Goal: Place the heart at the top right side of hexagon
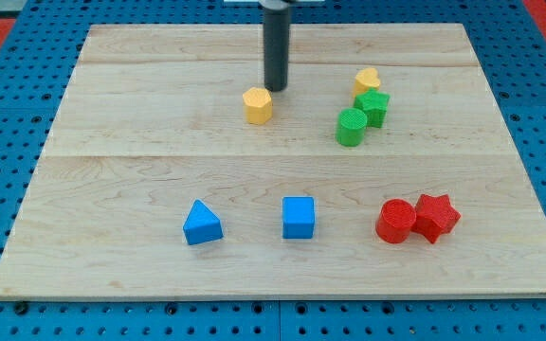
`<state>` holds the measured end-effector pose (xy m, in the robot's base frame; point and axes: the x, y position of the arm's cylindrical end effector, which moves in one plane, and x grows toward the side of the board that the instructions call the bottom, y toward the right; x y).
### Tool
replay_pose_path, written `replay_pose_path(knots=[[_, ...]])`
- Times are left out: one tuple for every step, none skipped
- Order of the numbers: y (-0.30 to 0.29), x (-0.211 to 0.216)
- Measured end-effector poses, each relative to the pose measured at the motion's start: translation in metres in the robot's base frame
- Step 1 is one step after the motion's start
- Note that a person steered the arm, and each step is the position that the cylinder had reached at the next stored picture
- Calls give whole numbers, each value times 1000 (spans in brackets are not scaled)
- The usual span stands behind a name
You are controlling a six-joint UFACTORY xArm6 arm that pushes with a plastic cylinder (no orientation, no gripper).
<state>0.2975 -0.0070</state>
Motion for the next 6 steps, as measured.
replay_pose_path(knots=[[87, -51], [198, -14], [146, 21], [24, 9], [-48, 0], [-23, -32]])
